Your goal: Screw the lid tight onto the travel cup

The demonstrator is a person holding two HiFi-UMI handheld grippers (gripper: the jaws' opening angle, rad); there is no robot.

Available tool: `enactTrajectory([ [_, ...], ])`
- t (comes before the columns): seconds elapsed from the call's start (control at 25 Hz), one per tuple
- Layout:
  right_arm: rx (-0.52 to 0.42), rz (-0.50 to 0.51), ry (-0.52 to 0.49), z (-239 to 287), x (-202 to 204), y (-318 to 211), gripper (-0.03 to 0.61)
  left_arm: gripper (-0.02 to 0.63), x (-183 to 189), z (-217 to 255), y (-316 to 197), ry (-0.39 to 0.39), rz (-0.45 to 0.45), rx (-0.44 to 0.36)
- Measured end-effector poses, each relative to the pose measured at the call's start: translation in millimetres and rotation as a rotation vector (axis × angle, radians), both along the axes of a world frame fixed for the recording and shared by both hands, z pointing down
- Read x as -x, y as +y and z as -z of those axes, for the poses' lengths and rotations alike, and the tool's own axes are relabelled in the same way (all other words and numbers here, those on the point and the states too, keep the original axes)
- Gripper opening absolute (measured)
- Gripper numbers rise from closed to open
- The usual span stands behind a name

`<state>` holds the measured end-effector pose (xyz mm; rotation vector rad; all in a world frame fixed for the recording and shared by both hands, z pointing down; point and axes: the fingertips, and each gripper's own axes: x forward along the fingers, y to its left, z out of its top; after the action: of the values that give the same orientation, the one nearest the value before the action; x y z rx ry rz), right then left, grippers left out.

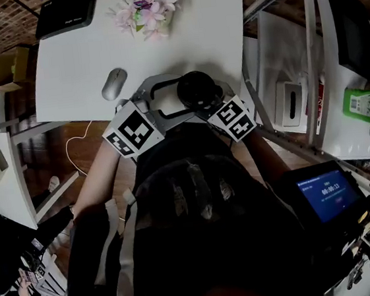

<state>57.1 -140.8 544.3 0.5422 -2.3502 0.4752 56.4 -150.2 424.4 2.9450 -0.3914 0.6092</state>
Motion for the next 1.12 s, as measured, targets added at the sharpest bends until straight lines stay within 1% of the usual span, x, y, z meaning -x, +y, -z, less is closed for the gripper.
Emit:
enactTrajectory([
  [0.12,0.006,0.006,0.007,0,0,0,0.35,0.334,1,0,0,0.004,0.024,0.003],
  [0.2,0.007,0.008,0.008,-1,1,0,0.35,0.336,2,0,0,-0.002,0.02,-0.001],
  [0.36,0.01,0.002,0.01,-1,1,1,0.35,0.337,4,1,1,-0.015,-0.028,0.009],
  [0.52,0.014,0.001,0.012,-2,2,0,0.35,0.337,19,15,1,0.025,-0.061,0.064],
  [0.64,0.016,0.003,0.013,-2,2,-1,0.35,0.337,34,12,1,-0.025,-0.111,0.097],
  [0.76,0.02,0.003,0.013,-3,2,-1,0.35,0.337,41,4,-6,-0.091,-0.13,0.076],
  [0.84,0.022,0.003,0.013,-4,2,-1,0.35,0.337,38,0,-8,-0.121,-0.159,0.064],
  [1.0,0.029,0.001,0.012,-4,3,-1,0.35,0.337,22,-8,-8,-0.155,-0.229,0.056],
  [1.12,0.033,0.0,0.014,-4,3,-1,0.35,0.337,14,-12,-8,-0.155,-0.25,0.054],
])
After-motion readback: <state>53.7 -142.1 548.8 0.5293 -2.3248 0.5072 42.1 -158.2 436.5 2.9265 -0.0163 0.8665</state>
